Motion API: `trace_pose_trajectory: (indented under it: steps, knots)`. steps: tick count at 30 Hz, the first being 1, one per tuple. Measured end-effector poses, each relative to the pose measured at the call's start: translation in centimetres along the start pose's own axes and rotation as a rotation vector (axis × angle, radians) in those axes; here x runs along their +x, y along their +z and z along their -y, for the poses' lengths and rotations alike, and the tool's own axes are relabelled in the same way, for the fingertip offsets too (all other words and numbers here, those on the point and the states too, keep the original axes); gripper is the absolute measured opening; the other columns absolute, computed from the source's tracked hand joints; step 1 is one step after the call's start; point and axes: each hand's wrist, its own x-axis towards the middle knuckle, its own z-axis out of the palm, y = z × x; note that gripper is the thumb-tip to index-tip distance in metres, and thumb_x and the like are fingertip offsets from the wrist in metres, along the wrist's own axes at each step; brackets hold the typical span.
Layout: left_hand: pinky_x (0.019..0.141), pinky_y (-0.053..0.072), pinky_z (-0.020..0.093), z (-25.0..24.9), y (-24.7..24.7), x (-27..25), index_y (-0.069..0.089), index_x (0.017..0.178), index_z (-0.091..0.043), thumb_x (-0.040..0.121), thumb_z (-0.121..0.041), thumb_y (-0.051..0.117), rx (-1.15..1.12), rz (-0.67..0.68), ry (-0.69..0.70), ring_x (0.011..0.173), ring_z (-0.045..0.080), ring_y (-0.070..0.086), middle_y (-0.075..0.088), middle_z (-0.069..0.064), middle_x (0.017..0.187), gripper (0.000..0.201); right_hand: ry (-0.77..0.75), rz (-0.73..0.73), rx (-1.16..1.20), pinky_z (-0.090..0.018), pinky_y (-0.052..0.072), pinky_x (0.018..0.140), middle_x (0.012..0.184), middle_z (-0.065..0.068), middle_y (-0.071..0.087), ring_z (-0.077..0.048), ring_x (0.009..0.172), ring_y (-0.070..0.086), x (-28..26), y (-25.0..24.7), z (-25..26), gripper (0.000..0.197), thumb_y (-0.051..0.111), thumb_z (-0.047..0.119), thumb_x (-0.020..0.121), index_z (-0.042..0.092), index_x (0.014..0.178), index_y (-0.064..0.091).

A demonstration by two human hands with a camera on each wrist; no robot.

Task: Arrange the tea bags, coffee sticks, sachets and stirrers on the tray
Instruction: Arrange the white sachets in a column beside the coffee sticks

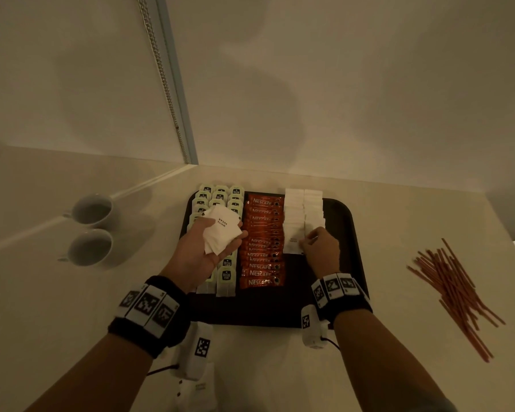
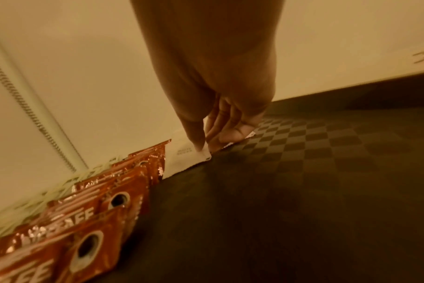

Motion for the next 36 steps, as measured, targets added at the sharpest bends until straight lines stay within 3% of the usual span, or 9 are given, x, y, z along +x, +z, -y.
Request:
trace_pose_trajectory:
  steps: [3,6,8,12,17,22,26,32,36]
  knots:
    - [0.054,0.058,0.027,0.1,0.4,-0.1,0.055,0.099,-0.014,0.099,-0.014,0.038,0.032,-0.01,0.015,0.069,0.031,0.071,0.073,0.013,0.076,0.017,-0.181,0.008,0.086,-0.022,0.05,0.069,0.087,0.002,0.063,-0.009,0.078,0.06,-1.3,-0.8,3.2,0.019,0.064,0.027,0.087,0.013,0.098,0.058]
    - [0.049,0.054,0.023,0.5,0.6,0.2,0.055,0.101,-0.015,0.098,-0.011,0.043,0.12,-0.043,0.032,0.071,0.029,0.069,0.071,0.012,0.083,0.013,-0.389,0.211,0.332,-0.011,0.044,0.068,0.091,0.012,0.062,0.003,0.082,0.057,-3.7,-1.9,8.6,0.018,0.061,0.033,0.089,0.019,0.1,0.062]
    - [0.046,0.05,0.021,0.8,0.8,0.4,0.056,0.106,-0.015,0.096,-0.011,0.048,0.191,-0.064,0.058,0.075,0.027,0.065,0.067,0.013,0.093,0.013,-0.476,0.346,0.388,-0.006,0.045,0.071,0.096,0.011,0.063,0.005,0.085,0.057,-4.8,-2.3,11.0,0.021,0.061,0.031,0.089,0.02,0.107,0.062]
    - [0.054,0.052,0.02,1.3,0.7,0.6,0.059,0.107,-0.019,0.092,-0.013,0.058,0.3,-0.058,0.128,0.082,0.017,0.064,0.066,0.006,0.099,0.016,-0.568,0.382,0.332,-0.005,0.043,0.071,0.101,0.004,0.06,0.001,0.084,0.053,-5.4,-2.5,12.5,0.026,0.062,0.021,0.09,0.015,0.115,0.061]
    - [0.058,0.052,0.019,1.3,0.4,0.5,0.059,0.111,-0.017,0.087,0.0,0.06,0.404,0.0,0.249,0.081,0.013,0.067,0.068,0.003,0.097,0.029,-0.365,0.382,0.503,-0.036,0.053,0.076,0.102,-0.005,0.063,-0.024,0.092,0.062,-5.8,-2.6,12.0,0.009,0.061,0.02,0.088,0.018,0.095,0.056]
    - [0.059,0.053,0.02,1.2,0.5,0.6,0.061,0.111,-0.013,0.086,-0.003,0.064,0.397,-0.086,0.293,0.086,0.015,0.068,0.068,0.005,0.102,0.027,-0.348,0.515,0.502,-0.032,0.058,0.079,0.105,-0.005,0.068,-0.018,0.092,0.067,-6.3,-3.2,10.7,0.016,0.065,0.015,0.086,0.011,0.099,0.057]
    - [0.053,0.048,0.019,1.2,1.1,0.5,0.062,0.104,-0.018,0.09,-0.014,0.061,0.387,-0.076,0.265,0.077,0.01,0.064,0.067,0.0,0.09,0.015,-0.338,0.524,0.561,-0.025,0.057,0.072,0.105,-0.01,0.066,-0.02,0.09,0.067,-6.4,-3.9,9.1,0.013,0.061,0.012,0.088,0.005,0.098,0.057]
    - [0.042,0.043,0.017,0.6,0.7,0.2,0.055,0.117,-0.005,0.098,-0.031,0.037,0.21,0.006,0.127,0.053,0.014,0.06,0.065,0.007,0.067,0.036,-0.019,0.263,0.862,-0.023,0.056,0.073,0.114,-0.016,0.059,-0.02,0.097,0.064,-3.9,-6.0,3.7,0.006,0.055,0.003,0.09,0.004,0.096,0.054]
    - [0.043,0.044,0.018,0.7,0.3,0.2,0.051,0.121,-0.002,0.096,-0.025,0.033,0.168,0.022,0.107,0.055,0.018,0.062,0.066,0.01,0.07,0.038,0.1,0.059,0.589,-0.03,0.056,0.076,0.104,-0.009,0.066,-0.018,0.091,0.065,-2.0,-6.4,-0.2,0.005,0.06,0.01,0.089,0.013,0.093,0.058]
